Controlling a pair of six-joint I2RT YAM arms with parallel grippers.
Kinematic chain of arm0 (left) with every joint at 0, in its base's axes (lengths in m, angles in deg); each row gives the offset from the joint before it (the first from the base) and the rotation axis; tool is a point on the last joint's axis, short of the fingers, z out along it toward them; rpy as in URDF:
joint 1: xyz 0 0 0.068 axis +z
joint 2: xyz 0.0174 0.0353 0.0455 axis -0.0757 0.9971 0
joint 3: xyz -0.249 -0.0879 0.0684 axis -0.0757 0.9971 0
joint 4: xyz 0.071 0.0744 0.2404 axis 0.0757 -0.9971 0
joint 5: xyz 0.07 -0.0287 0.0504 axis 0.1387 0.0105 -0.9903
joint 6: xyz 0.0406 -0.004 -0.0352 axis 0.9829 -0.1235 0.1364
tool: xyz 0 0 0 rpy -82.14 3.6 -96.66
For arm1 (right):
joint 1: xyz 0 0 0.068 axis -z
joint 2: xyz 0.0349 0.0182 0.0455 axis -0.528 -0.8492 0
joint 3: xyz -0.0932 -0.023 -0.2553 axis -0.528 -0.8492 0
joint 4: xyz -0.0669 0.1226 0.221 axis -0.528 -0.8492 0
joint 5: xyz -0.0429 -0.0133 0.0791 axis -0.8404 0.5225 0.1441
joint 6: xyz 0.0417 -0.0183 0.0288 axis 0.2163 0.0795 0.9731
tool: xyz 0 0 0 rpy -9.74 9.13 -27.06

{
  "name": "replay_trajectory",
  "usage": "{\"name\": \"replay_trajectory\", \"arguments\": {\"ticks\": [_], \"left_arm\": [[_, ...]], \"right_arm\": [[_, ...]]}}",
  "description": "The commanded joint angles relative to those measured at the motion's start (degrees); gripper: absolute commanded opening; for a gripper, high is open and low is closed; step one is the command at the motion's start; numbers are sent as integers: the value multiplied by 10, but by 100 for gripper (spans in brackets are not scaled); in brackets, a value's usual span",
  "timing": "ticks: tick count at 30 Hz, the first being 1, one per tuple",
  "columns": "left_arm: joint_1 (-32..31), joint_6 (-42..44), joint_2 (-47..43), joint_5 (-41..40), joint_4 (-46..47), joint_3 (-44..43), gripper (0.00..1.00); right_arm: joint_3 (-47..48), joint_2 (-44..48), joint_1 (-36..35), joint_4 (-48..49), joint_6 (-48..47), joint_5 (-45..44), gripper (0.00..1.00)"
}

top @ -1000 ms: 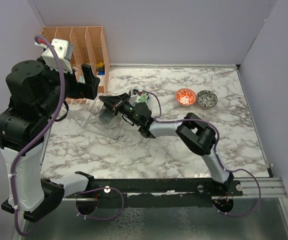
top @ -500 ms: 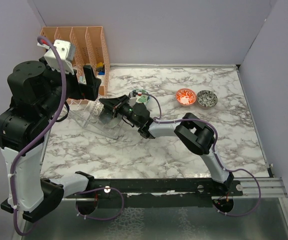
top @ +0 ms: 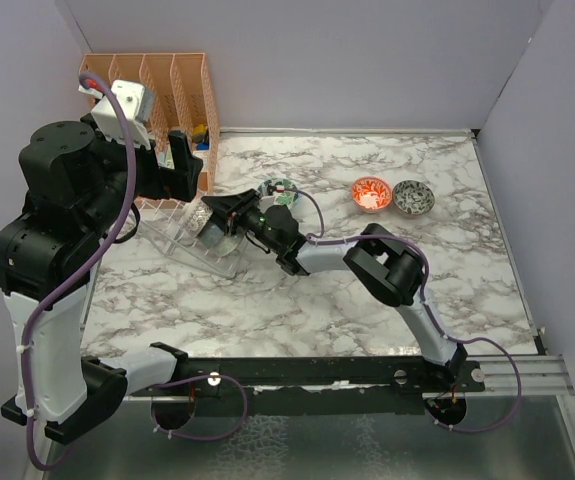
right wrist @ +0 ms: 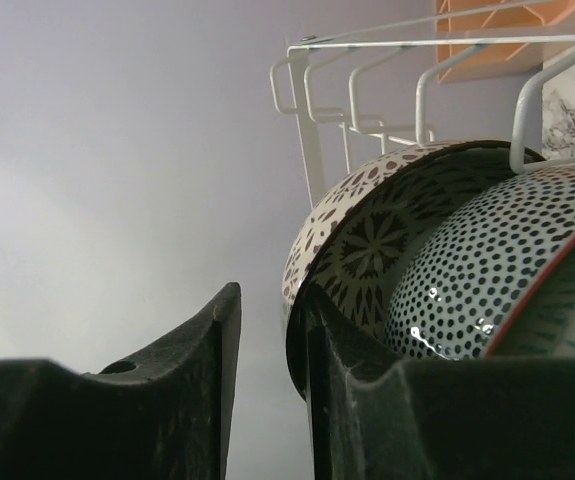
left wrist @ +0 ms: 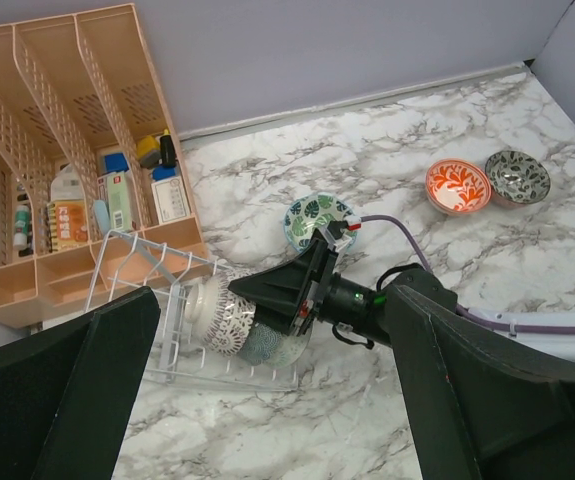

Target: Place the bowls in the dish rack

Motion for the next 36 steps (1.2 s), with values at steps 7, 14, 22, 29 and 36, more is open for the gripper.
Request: {"name": "replay_trajectory", "arguments": {"ticks": [7, 14, 22, 29, 36], "left_arm": [[-7, 12, 4, -18, 11, -5, 99], [-11, 15, 2, -26, 10, -4, 99], [-14, 15, 2, -28, 10, -4, 99], [-15, 15, 0, -28, 10, -3, 99], [-17, 13, 0, -26, 9, 0, 99]], "right_arm": [[16, 54, 3, -107, 6, 41, 41], [11, 85, 6, -200, 5, 59, 47], [-1, 115, 10, -265, -7, 60, 48], [-27, 141, 12, -291, -7, 63, 49], [-71, 195, 13, -334, -23, 72, 49]]}}
